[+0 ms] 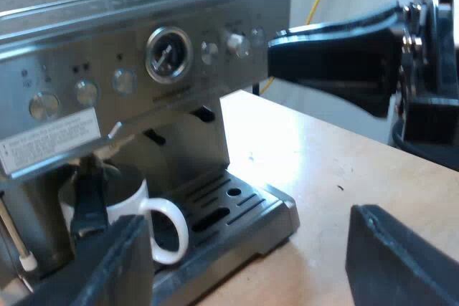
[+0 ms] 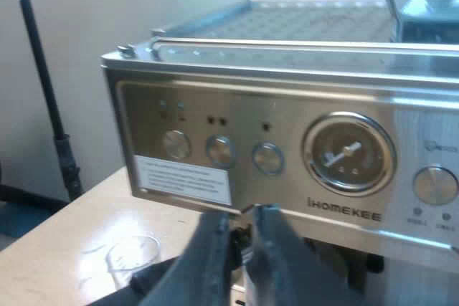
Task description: Place mug into machine
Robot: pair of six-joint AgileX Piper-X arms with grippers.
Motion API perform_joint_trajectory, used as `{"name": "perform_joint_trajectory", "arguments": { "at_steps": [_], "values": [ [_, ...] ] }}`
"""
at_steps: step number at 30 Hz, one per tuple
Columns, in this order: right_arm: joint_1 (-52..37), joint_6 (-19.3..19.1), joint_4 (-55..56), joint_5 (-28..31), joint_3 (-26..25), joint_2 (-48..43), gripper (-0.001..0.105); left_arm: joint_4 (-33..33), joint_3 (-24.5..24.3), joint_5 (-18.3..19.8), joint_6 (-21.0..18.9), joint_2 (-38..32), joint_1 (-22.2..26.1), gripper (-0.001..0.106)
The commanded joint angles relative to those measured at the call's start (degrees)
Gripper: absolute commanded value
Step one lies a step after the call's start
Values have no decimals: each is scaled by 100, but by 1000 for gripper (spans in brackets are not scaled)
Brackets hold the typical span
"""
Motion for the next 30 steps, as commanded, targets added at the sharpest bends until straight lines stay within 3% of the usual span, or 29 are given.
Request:
{"name": "perform_joint_trajectory", "arguments": {
  "at_steps": [1,4,7,10,14,30],
  "values": [
    [186,-258,6,26,-9,-64,0,375,-31,-132,-75,-305,-4,60],
    [317,-245,6,15,-9,-64,0,580,-31,-515,-75,-477,-4,60],
    [315,56,6,-45,-9,-64,0,558,-31,-597,-75,-486,-4,60],
    [284,290,43,-45,-9,-64,0,559,-31,-636,-75,-486,-4,60],
    [252,292,509,-64,-146,-15,0,559,-31,-635,-75,-447,-4,60],
    [-455,481,906,-467,-1351,1254,0,235,-31,-635,-75,-120,-4,60]
  ]
}}
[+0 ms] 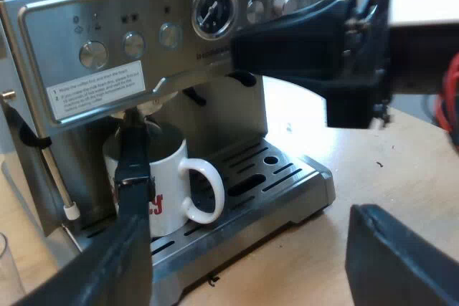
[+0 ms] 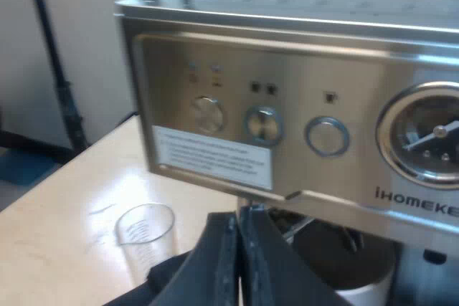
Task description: Place mug into machine
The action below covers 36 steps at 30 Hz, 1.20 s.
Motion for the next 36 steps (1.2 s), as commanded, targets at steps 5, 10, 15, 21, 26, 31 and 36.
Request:
{"name": "perform_joint_trajectory", "arguments": {
  "at_steps": [5,10,15,21,26,31,36],
  "values": [
    [-278,-6,-23,-189,-428,383,0,-259,-31,6,-196,226,-4,60],
    [-421,-6,-23,-317,-672,665,0,-259,-31,5,-196,366,-4,60],
    [-545,-6,-23,-317,-782,809,0,-418,-31,5,-196,367,-4,60],
    [-693,95,18,-317,-782,867,0,-532,-31,17,-196,367,-131,60],
    [-842,128,17,-411,-782,867,0,-556,-31,17,-196,367,-272,60],
    [-874,144,17,-571,-782,867,0,-556,-31,17,-196,534,-271,60],
    [-874,161,17,-642,-782,867,0,-657,-31,17,-196,744,-271,60]
  ]
}}
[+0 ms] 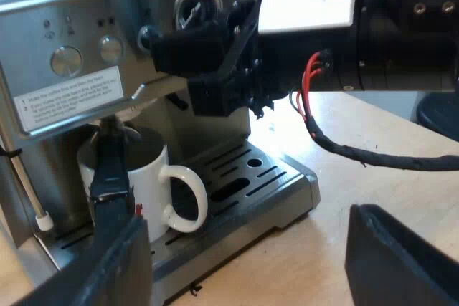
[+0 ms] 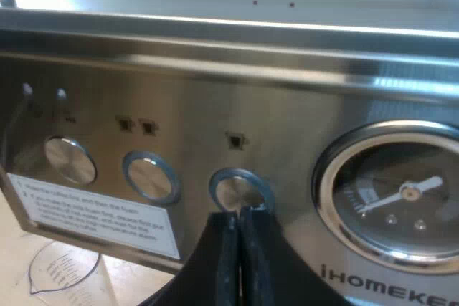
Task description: Place mug into machine
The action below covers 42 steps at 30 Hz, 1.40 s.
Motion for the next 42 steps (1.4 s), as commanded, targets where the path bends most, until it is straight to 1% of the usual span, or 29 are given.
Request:
{"name": "perform_joint_trajectory", "arguments": {
  "at_steps": [1,13,15,23,28,31,34,36,37,38,39,41,42],
  "values": [
    [-20,-8,-36,-226,-61,-40,0,-201,-26,4,-102,100,-27,60],
    [-192,4,-79,-267,-61,-40,0,-334,-26,78,-102,142,-27,60],
    [-257,86,-84,-267,-61,-40,0,-380,-26,77,-102,142,-27,60],
    [-306,85,-84,-279,-61,-40,0,-404,-26,77,-102,142,-27,60],
    [-261,85,33,-580,-61,-71,0,-404,-26,77,-102,142,-27,60],
    [-150,85,379,-695,-61,-191,0,-404,-26,77,-102,142,-27,60],
    [-19,85,743,-581,-61,-375,0,-404,-26,170,-102,142,-27,60],
    [106,67,980,-358,-61,-538,0,-404,-62,261,-102,142,-27,60],
    [185,43,1108,-161,-61,-641,0,-404,-85,261,-102,142,-27,60],
    [222,41,1155,-97,-61,-679,0,-404,-101,262,-102,142,-27,60],
    [281,43,1282,41,-61,-790,3,-404,-121,262,-102,142,-27,60],
    [341,43,1565,116,-61,-950,12,-404,-143,262,-102,142,-27,60],
    [343,43,1707,107,-61,-1033,22,-404,-157,262,-102,142,-27,60]
  ]
}}
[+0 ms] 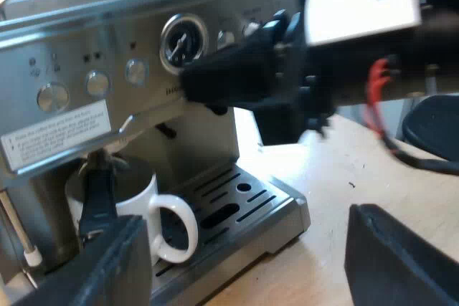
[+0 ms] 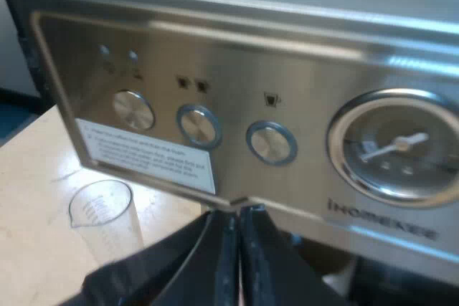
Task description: Place mug into machine
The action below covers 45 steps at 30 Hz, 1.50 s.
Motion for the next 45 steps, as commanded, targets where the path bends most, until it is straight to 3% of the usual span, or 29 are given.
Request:
{"name": "perform_joint_trajectory", "arguments": {
  "at_steps": [1,3,4,6,11,15,22,27,32,37,42,45],
  "values": [
    [7,-52,463,50,-61,-303,33,-88,-86,53,-87,0,-27,60],
    [7,-54,652,50,-61,-416,45,-88,-104,38,-87,0,-27,60],
    [-17,-54,817,50,-61,-542,59,-99,-113,38,-87,0,-27,60],
    [-32,-82,933,50,-61,-666,65,-108,-125,38,-87,0,-27,60],
    [-346,-80,1185,50,-61,-1060,64,-324,-201,-214,-101,0,-27,60],
    [-954,-80,1543,38,-61,-1420,64,-644,-347,-255,-338,178,-27,60],
    [-2022,-80,2303,-226,-61,-2058,64,-742,-860,-270,-428,1080,-27,60],
    [-3007,-80,3045,-488,-61,-2672,64,-780,-1365,-669,-428,1717,60,67],
    [-3901,-140,3547,-868,-61,-3113,64,-778,-1638,-652,-428,1968,457,69],
    [-4750,-545,3904,-1272,-61,-3479,64,-726,-1644,-628,-428,1949,1061,69],
    [-5132,-645,4193,-1457,-61,-3797,64,-538,-1644,-459,-428,1798,1222,69],
    [-5157,-700,4225,-1490,-43,-3907,64,-116,-1644,-303,-216,1620,1211,69]
  ]
}}
